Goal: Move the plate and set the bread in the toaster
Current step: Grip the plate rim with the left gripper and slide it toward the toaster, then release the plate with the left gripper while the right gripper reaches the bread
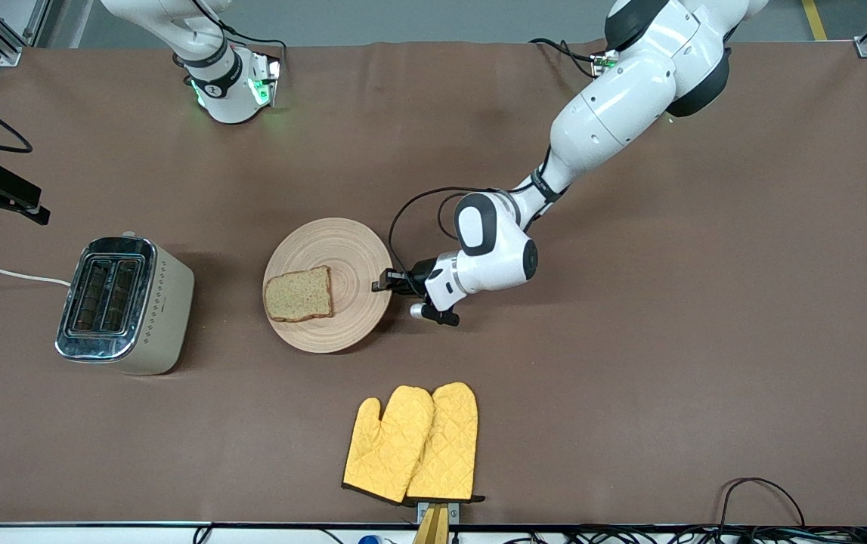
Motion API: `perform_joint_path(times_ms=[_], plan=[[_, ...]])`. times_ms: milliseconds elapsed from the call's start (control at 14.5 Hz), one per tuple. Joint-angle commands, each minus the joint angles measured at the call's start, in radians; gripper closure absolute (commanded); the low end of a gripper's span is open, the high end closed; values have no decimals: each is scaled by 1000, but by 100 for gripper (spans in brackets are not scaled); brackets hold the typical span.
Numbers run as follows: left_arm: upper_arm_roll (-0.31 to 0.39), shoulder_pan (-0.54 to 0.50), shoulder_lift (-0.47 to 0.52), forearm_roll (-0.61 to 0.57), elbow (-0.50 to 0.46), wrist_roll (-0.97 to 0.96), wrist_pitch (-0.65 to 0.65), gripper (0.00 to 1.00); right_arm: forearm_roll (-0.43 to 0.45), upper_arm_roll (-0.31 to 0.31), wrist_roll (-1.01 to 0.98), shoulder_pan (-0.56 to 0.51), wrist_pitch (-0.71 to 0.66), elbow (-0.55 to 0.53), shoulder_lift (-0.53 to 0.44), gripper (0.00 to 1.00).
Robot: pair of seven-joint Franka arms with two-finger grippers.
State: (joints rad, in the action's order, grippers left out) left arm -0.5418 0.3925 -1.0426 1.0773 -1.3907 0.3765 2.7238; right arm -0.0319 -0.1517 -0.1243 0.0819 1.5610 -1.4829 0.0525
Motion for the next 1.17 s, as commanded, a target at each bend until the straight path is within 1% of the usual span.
perform_joint_path(times_ms=[0,69,206,275,344,481,550,619,688,756,825,894,962,1100], plan=[[-3,-46,4,21,27,7,-18,0,6,3,-6,9,-24,1,1,0],[-4,-100,24,21,18,6,-68,0,9,4,-11,9,-24,3,3,0],[-1,-219,68,4,-5,-16,-258,0,6,8,-8,18,-38,1,21,0],[-1,-269,93,-34,-17,-25,-338,0,9,8,6,62,-58,-10,41,0],[-1,-326,133,-110,-33,-60,-390,0,9,8,34,96,-27,-23,62,0],[-9,-455,170,-370,-27,-202,-522,0,7,8,177,168,78,-81,92,0],[-20,-512,180,-479,-25,-230,-592,0,4,8,234,197,136,-117,105,0],[-35,-573,197,-563,-15,-228,-643,0,-6,9,274,217,186,-152,119,0],[-56,-634,206,-617,-8,-231,-698,0,-16,9,297,228,239,-192,135,0],[-84,-691,232,-675,-8,-244,-755,0,-26,9,311,239,299,-248,138,0],[-92,-739,272,-730,-8,-254,-794,0,-40,9,311,242,360,-301,144,0],[-92,-773,306,-794,-8,-249,-821,0,-61,11,313,243,422,-353,159,0],[-96,-805,349,-891,-8,-254,-866,0,-98,11,311,243,460,-384,191,0],[-96,-811,477,-1020,-20,-258,-897,0,-201,9,313,256,496,-419,248,0]])
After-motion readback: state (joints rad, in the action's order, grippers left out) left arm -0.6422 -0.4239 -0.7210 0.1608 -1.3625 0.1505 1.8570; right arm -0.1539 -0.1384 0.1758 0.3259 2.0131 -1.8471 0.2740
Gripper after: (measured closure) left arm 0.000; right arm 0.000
